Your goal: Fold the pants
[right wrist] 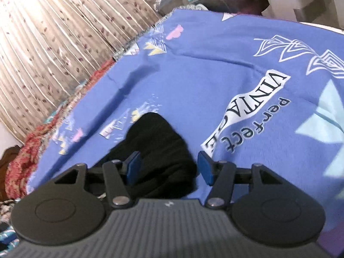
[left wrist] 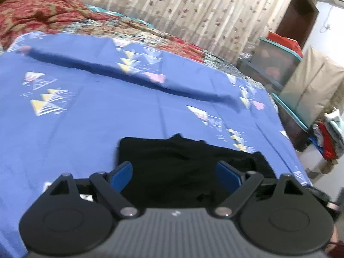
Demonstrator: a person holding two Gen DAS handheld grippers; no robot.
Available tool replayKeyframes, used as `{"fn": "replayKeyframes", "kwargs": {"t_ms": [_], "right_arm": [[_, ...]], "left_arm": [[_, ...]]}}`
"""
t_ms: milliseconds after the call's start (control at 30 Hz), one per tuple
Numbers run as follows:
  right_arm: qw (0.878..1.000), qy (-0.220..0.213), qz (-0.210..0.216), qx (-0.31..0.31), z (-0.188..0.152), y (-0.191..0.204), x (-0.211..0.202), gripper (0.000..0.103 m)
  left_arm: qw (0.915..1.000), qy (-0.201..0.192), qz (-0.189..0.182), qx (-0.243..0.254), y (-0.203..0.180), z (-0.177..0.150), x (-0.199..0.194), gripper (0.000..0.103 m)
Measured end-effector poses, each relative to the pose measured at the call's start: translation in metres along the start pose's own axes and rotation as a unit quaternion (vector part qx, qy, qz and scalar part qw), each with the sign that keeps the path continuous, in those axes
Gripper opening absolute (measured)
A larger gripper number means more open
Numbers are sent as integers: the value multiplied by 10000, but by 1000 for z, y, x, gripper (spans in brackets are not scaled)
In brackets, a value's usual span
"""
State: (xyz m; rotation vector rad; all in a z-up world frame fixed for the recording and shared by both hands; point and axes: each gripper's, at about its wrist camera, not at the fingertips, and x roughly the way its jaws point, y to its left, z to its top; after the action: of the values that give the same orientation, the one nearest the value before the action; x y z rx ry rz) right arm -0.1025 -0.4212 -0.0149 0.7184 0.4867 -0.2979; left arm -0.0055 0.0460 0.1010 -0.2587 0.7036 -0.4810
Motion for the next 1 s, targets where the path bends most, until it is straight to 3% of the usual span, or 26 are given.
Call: {"fn": "replayKeyframes", "kwargs": {"t_ms": [67,100,133,167,233,300,367,567,667,700,767,800,933,1000], "right_arm": [[9996,259,37,-56,1,1,16,61],[9989,445,77,-107,0,4,23,55],[9981,579,-9,-199,-1,8,27,31],[9972,658,-75,-336,-3,15,26,22],[9966,492,-41,-663,-6,35,12,20],[9934,259,262,-1088,-11,63,-8,20],[9869,169,576,-1496,-19,89,-20,20],[9602,146,941,-2626,-57,147,-31,20],[9556,125,1100,-2732,-65,155,-37,19],[9546,131,1159,-2741,-66,159,-40,19],[9510,212,1287,-2804,-69,166,-43,18],[9488,230,1317,-2862,-70,171,-44,18],[9393,321,1738,-2942,-74,197,-49,18],[9280,384,2064,-3076,-81,218,-53,18]], "left_arm": [[9999,49,-114,112,-13,7,7,88],[9997,63,-173,177,-20,11,10,88],[9994,79,-241,243,-26,14,12,88],[9989,110,-321,331,-35,18,17,88],[9977,155,-435,498,-51,26,25,88],[9959,231,-585,655,-69,34,38,90],[9932,430,-787,743,-88,41,55,101],[9770,1199,-1380,1096,-145,49,110,103],[9717,1511,-1148,1404,-161,42,134,101],[9723,1539,-1069,1395,-161,39,139,96],[9729,1649,-924,1332,-154,37,149,39],[9749,1643,-818,1262,-148,37,148,30],[9830,1299,-1044,772,-111,49,117,25],[9873,976,-1068,659,-88,55,89,26]]}}
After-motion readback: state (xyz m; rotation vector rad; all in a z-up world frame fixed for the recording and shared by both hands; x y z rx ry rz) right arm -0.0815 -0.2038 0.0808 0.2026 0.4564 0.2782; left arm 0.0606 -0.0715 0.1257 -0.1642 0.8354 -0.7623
